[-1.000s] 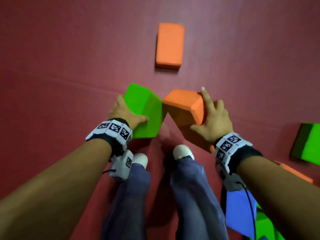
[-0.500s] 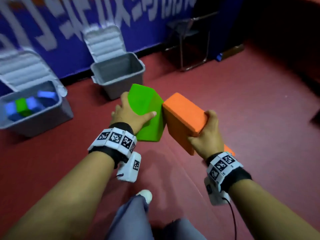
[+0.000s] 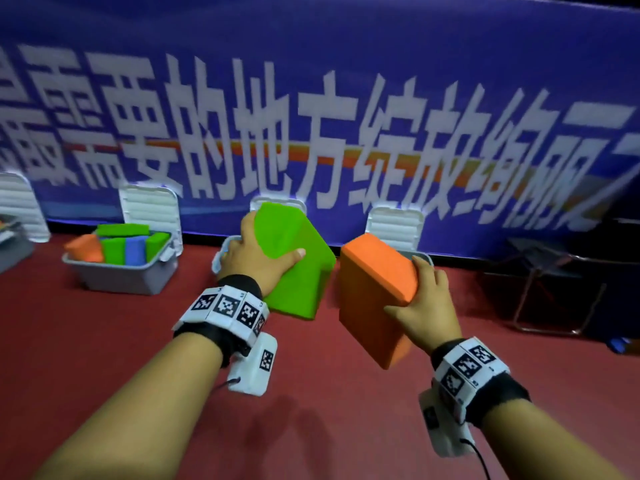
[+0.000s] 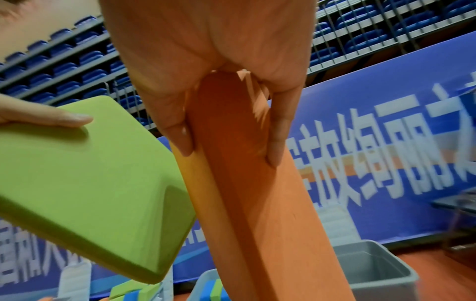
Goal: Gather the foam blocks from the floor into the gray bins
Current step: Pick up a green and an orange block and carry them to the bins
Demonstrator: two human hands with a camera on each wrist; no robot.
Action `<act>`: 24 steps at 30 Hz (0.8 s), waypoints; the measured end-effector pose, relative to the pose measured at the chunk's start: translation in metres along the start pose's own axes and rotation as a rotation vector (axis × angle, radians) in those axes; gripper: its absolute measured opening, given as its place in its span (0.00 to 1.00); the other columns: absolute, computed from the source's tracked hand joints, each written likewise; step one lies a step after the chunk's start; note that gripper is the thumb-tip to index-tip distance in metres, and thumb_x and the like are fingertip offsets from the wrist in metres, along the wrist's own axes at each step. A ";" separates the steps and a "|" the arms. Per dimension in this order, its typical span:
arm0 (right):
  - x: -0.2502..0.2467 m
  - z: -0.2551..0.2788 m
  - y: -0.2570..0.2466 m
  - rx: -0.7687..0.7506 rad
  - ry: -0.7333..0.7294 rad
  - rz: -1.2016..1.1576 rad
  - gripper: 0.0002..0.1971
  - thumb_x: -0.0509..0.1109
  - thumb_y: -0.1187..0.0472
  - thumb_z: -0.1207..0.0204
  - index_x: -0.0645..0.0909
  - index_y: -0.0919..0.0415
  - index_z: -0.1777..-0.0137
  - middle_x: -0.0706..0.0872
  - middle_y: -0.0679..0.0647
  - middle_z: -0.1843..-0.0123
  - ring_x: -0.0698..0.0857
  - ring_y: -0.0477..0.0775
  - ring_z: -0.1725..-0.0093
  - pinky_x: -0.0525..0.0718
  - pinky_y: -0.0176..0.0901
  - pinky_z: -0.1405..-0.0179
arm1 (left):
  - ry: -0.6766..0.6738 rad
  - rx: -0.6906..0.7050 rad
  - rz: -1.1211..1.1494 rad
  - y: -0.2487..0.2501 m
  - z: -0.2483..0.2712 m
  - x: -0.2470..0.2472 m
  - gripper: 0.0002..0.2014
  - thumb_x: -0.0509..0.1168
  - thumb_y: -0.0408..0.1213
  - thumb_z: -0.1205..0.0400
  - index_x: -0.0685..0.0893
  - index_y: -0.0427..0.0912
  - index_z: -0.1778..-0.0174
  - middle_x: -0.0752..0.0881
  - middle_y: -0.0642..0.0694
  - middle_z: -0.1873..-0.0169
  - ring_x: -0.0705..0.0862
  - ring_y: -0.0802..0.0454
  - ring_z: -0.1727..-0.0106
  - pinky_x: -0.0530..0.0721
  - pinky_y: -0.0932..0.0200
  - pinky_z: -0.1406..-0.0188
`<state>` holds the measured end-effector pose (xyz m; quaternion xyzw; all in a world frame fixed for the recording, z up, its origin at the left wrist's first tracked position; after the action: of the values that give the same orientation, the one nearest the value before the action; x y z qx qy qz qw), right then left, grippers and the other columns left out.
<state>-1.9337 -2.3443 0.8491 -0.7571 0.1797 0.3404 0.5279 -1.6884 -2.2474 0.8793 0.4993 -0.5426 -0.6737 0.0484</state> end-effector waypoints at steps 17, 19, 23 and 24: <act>0.186 -0.210 -0.134 0.112 0.126 -0.152 0.41 0.81 0.67 0.41 0.66 0.62 0.29 0.68 0.55 0.38 0.72 0.57 0.37 0.70 0.44 0.39 | 0.250 -0.229 0.086 -0.120 -0.299 -0.104 0.50 0.73 0.52 0.27 0.46 0.50 0.17 0.61 0.34 0.23 0.61 0.34 0.24 0.60 0.37 0.27; 0.207 -0.238 -0.122 0.144 0.110 -0.165 0.42 0.81 0.67 0.42 0.66 0.60 0.28 0.67 0.53 0.39 0.71 0.54 0.40 0.71 0.47 0.37 | 0.217 -0.282 0.042 -0.136 -0.327 -0.082 0.50 0.73 0.49 0.27 0.46 0.51 0.17 0.61 0.34 0.24 0.62 0.34 0.25 0.61 0.38 0.28; 0.248 -0.306 -0.098 0.190 0.002 -0.176 0.46 0.81 0.67 0.40 0.63 0.56 0.22 0.65 0.54 0.36 0.70 0.49 0.45 0.70 0.43 0.40 | 0.169 -0.368 0.021 -0.161 -0.384 -0.031 0.49 0.73 0.45 0.26 0.45 0.52 0.17 0.62 0.32 0.25 0.64 0.33 0.26 0.62 0.40 0.28; 0.258 -0.323 -0.092 0.206 -0.015 -0.180 0.45 0.81 0.66 0.40 0.64 0.58 0.23 0.66 0.56 0.35 0.71 0.51 0.46 0.70 0.43 0.40 | 0.160 -0.400 0.030 -0.165 -0.398 -0.023 0.49 0.73 0.45 0.26 0.45 0.51 0.17 0.62 0.31 0.25 0.64 0.32 0.26 0.61 0.41 0.28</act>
<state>-1.5888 -2.5848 0.7976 -0.7094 0.1408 0.2772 0.6326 -1.3093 -2.4384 0.7995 0.5236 -0.3999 -0.7254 0.1992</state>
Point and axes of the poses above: each hand's wrist, its own z-axis away from the middle knuckle, its own x-axis out of the palm, y = z × x, the point moved 1 cm from there along -z, towards the middle knuckle
